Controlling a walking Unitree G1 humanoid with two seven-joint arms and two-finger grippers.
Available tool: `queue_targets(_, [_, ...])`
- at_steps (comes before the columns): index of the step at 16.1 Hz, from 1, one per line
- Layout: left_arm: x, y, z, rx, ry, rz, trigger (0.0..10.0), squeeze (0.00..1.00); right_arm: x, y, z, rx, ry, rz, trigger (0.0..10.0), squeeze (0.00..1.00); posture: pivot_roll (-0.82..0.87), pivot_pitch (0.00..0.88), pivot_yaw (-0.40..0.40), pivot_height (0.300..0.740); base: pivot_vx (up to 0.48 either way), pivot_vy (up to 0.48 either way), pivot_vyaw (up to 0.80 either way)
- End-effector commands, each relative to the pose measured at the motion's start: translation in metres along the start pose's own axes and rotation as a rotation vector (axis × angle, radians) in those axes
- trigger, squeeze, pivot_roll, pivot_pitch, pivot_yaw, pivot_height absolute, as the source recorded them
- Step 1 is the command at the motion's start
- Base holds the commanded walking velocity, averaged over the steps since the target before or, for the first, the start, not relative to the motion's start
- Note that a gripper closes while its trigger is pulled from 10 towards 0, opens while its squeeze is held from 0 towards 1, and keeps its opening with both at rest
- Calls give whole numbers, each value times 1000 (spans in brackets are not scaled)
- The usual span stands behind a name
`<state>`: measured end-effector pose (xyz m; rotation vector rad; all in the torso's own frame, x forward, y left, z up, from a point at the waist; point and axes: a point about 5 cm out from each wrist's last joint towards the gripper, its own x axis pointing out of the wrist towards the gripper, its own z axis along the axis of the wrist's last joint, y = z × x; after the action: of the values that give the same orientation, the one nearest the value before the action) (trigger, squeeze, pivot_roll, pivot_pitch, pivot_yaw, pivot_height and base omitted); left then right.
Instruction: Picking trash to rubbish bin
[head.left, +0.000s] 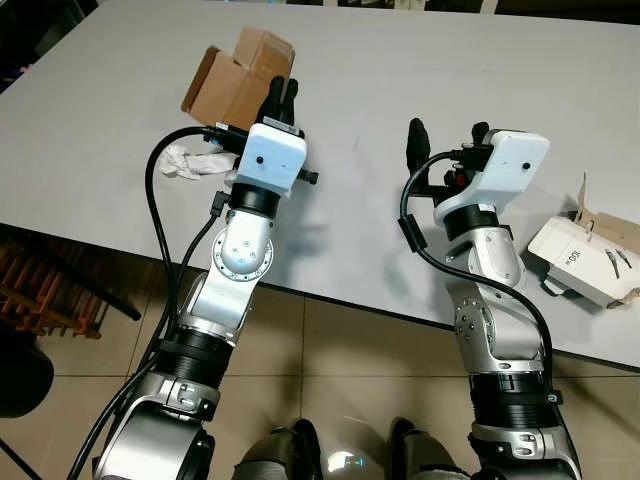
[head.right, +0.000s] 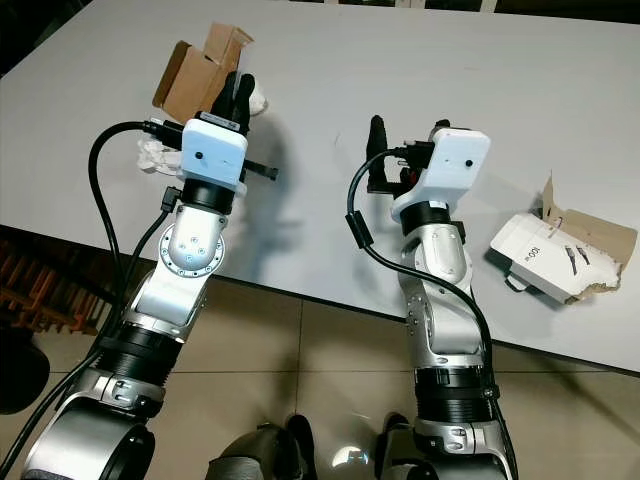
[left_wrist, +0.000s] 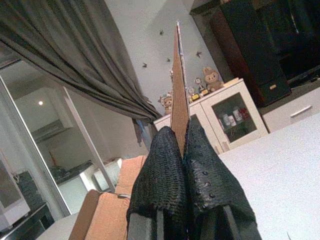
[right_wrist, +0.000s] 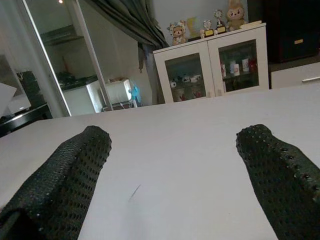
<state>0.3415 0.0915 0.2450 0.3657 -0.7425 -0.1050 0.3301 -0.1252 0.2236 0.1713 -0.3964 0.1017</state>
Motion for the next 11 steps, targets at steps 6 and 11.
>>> queue_targets(6, [-5,-8,7,42,-36,-77,0,0,-1,4,-4,22,2,10,10000,0,-66,173,131,740,0,0,0])
queue_targets(11, [-9,-11,0,9,29,-30,10000,0,-1,4,-5,30,0,9,10000,0,-60,173,122,740,0,0,0])
